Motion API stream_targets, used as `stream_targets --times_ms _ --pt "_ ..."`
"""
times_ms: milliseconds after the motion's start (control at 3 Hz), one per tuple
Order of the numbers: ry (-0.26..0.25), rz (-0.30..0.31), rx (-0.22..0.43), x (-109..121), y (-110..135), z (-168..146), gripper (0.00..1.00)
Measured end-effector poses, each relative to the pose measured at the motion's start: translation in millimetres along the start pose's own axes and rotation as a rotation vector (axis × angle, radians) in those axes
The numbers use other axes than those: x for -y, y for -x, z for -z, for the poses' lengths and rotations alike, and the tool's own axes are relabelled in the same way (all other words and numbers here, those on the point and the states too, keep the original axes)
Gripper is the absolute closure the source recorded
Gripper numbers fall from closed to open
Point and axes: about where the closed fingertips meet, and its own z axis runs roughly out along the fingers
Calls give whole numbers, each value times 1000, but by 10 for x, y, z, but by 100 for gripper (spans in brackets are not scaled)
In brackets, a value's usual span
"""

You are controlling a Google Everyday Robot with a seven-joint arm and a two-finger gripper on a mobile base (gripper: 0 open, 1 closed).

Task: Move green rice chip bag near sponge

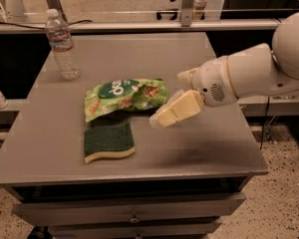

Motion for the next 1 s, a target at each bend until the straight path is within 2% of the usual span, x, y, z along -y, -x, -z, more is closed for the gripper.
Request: stream_targets --times_ms 333,667,1000 --pt "-69 -20 67 391 -138 334 0" --pt "-104 -15 127 675 -250 587 0" --pt "-104 -15 127 674 -250 587 0"
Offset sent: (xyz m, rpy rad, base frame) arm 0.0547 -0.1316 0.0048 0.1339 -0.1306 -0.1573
